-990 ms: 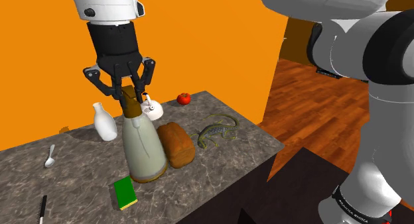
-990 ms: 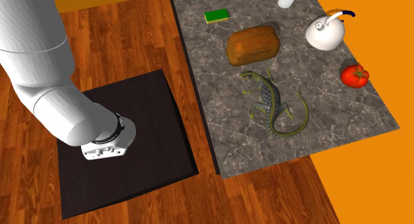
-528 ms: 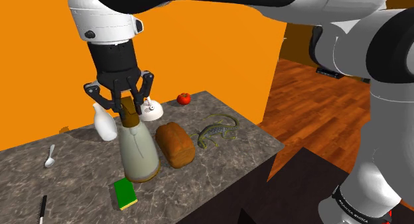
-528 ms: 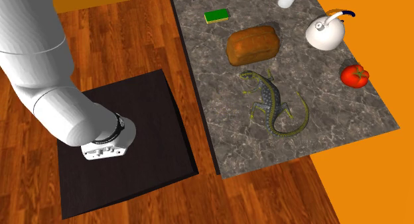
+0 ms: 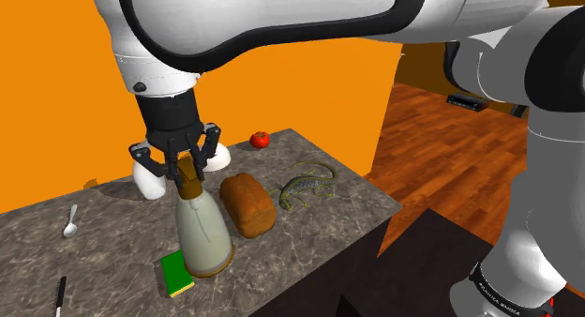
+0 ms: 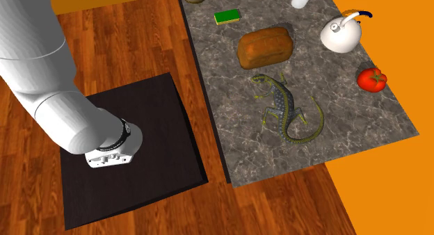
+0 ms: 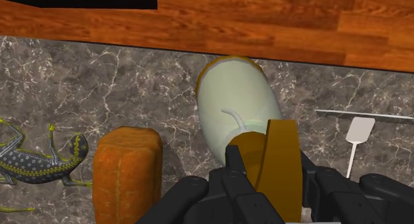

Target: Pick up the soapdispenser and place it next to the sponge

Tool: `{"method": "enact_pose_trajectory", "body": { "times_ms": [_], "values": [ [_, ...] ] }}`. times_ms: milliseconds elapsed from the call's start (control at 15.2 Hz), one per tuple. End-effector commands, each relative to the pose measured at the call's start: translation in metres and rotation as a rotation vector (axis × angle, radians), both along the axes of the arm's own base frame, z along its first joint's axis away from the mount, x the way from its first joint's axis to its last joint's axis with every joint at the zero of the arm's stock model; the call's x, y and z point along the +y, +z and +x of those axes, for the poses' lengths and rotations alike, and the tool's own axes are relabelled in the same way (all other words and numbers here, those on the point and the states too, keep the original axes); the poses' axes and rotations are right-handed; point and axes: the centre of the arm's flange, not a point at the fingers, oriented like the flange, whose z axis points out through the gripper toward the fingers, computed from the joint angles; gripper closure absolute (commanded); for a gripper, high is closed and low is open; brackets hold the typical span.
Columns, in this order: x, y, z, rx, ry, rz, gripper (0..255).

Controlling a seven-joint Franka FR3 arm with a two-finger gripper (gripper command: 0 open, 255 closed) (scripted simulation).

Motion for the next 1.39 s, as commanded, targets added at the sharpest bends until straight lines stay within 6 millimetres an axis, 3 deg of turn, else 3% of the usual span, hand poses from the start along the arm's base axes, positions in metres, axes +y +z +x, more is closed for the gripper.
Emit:
{"method": "enact_pose_trajectory", "body": {
  "times_ms": [0,1320],
  "values": [
    [0.000,-0.010,-0.001,-0.001,0.000,0.001,255],
    [0.000,-0.116,-0.001,-0.001,0.000,0.001,255]
  ]
}}
